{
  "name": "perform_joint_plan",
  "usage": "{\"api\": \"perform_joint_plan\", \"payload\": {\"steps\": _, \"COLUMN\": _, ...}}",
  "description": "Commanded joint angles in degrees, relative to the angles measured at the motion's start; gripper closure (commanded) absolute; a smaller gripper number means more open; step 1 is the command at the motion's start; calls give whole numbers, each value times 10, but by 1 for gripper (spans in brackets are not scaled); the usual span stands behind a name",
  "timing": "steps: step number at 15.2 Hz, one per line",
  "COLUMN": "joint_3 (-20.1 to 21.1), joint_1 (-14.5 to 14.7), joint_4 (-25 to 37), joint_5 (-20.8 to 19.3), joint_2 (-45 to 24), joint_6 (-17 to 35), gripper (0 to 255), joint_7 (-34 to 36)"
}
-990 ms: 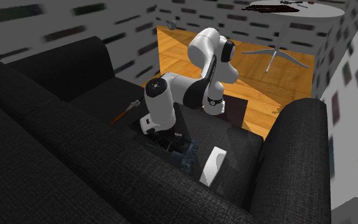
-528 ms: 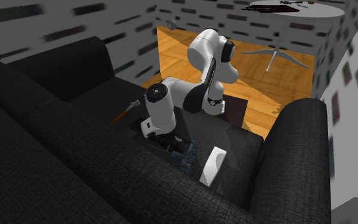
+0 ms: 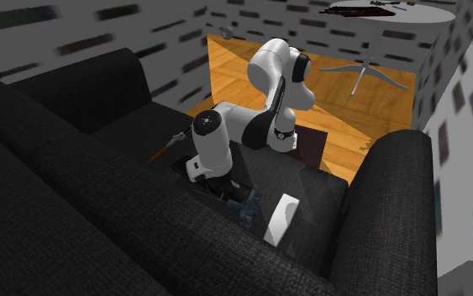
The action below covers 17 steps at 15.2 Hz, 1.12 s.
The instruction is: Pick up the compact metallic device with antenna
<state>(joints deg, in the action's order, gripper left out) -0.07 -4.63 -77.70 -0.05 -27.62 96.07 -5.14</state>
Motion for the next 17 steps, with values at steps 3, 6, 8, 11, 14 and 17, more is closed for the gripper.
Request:
{"api": "perform_joint_plan", "payload": {"steps": 3, "joint_3": 0, "joint_1": 0, "joint_4": 21, "joint_5": 0, "joint_2": 1, "joint_6": -22, "gripper": 255, "joint_7": 0}}
{"api": "perform_joint_plan", "payload": {"steps": 6, "joint_3": 0, "joint_1": 0, "joint_4": 44, "joint_5": 0, "joint_2": 1, "joint_6": -45, "gripper": 255, "joint_7": 0}}
{"api": "perform_joint_plan", "payload": {"steps": 8, "joint_3": 0, "joint_1": 0, "joint_4": 61, "joint_5": 0, "joint_2": 0, "joint_6": -61, "gripper": 255, "joint_7": 0}}
{"api": "perform_joint_plan", "payload": {"steps": 11, "joint_3": 0, "joint_1": 0, "joint_4": 89, "joint_5": 0, "joint_2": -3, "joint_6": -86, "gripper": 255, "joint_7": 0}}
{"api": "perform_joint_plan", "payload": {"steps": 14, "joint_3": 0, "joint_1": 0, "joint_4": 120, "joint_5": 0, "joint_2": -8, "joint_6": -112, "gripper": 255, "joint_7": 0}}
{"api": "perform_joint_plan", "payload": {"steps": 17, "joint_3": 0, "joint_1": 0, "joint_4": 133, "joint_5": 0, "joint_2": -10, "joint_6": -123, "gripper": 255, "joint_7": 0}}
